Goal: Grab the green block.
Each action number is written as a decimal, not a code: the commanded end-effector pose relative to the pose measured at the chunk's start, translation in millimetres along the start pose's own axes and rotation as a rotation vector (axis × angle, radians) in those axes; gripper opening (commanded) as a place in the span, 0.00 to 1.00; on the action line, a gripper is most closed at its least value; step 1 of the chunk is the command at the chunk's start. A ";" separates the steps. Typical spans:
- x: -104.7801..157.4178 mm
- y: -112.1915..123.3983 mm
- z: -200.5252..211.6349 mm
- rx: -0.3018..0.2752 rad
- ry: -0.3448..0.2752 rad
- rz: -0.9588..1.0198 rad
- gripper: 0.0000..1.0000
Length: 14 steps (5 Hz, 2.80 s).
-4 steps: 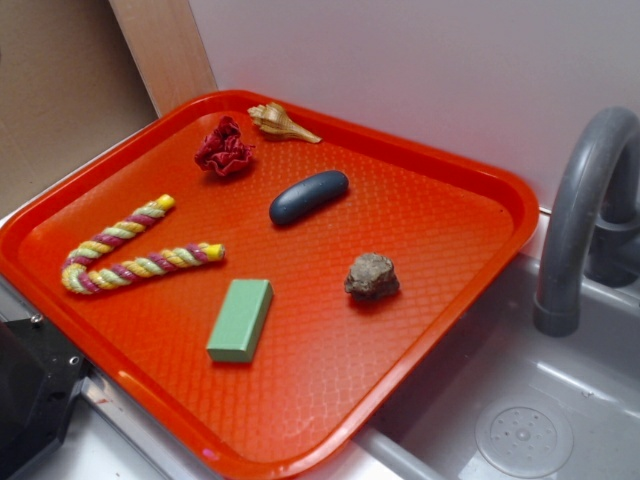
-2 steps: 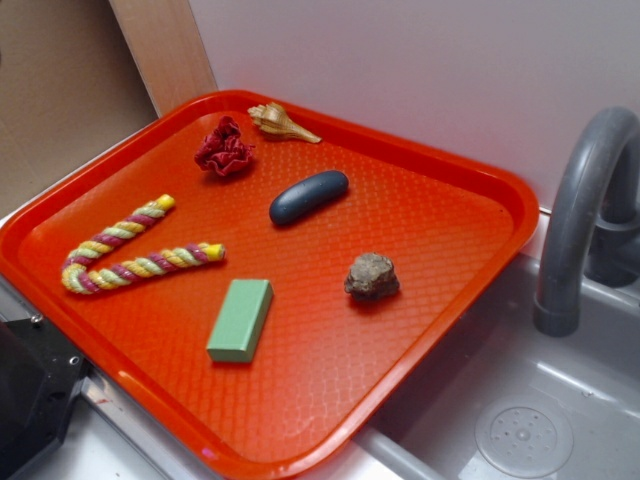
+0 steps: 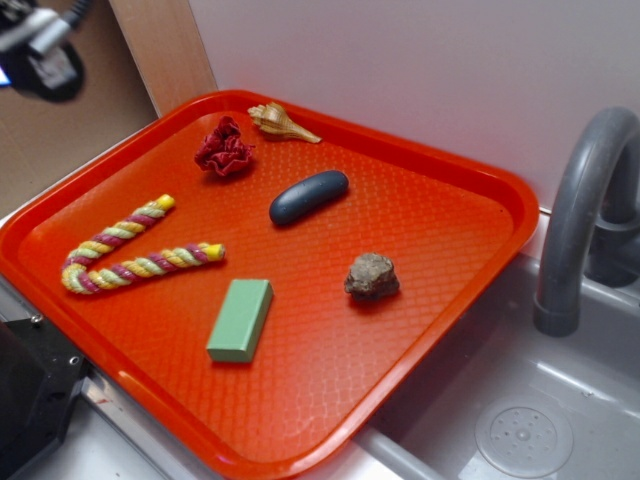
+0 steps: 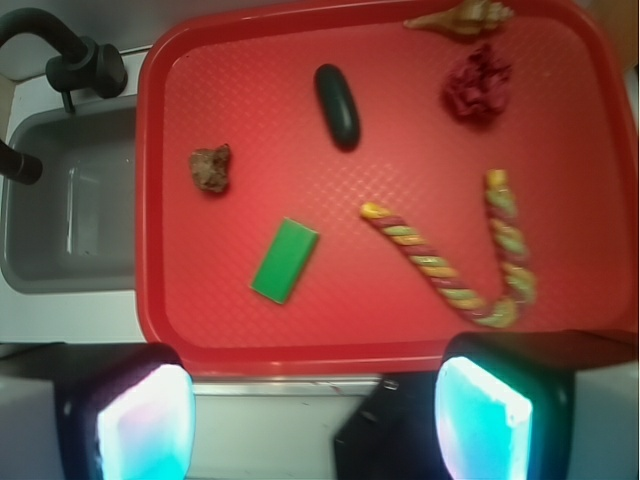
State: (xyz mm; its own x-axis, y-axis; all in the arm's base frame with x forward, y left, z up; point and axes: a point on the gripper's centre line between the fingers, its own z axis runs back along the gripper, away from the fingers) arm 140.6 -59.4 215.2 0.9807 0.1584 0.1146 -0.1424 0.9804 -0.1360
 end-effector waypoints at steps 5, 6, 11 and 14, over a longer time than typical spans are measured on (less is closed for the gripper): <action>28.3 -16.3 -154.1 0.134 -0.119 0.258 1.00; 23.2 -3.5 -167.3 0.148 -0.095 0.248 1.00; 19.8 1.2 -171.7 0.121 -0.059 0.012 0.00; 90.9 2.4 -53.1 0.213 -0.021 -0.046 0.00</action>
State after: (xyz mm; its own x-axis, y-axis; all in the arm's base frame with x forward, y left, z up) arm 227.1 -53.4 164.0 0.9902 0.0978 0.0999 -0.1071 0.9899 0.0926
